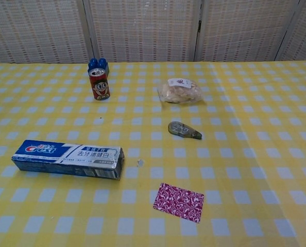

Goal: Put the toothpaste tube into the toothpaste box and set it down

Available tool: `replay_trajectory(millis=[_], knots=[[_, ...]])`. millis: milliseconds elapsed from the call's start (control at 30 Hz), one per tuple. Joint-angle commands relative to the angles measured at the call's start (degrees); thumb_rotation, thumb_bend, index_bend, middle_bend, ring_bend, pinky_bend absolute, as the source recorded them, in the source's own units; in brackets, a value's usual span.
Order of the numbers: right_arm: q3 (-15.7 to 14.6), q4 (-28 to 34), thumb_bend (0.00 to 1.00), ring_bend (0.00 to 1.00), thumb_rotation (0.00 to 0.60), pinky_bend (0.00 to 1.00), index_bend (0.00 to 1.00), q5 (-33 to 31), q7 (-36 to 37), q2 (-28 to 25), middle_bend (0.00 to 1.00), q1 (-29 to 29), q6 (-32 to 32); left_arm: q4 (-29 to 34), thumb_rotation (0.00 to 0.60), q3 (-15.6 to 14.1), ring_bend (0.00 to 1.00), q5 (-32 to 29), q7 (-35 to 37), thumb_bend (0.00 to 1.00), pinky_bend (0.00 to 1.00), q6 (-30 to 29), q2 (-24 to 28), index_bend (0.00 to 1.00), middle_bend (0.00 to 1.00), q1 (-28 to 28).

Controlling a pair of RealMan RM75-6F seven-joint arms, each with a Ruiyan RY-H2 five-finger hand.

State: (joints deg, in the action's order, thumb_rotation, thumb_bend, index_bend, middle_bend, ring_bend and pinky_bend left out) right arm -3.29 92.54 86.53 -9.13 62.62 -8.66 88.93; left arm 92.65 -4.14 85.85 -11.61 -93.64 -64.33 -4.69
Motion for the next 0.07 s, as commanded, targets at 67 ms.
replay_trajectory(millis=[67], knots=[[0.78, -1.08, 0.34, 0.00, 0.600, 0.00, 0.00, -0.12, 2.78, -0.21, 0.00, 0.71, -1.34, 0.53, 0.600, 0.75, 0.00, -0.68, -0.76, 0.14, 0.00, 0.08, 0.42, 0.00, 0.00, 0.64]])
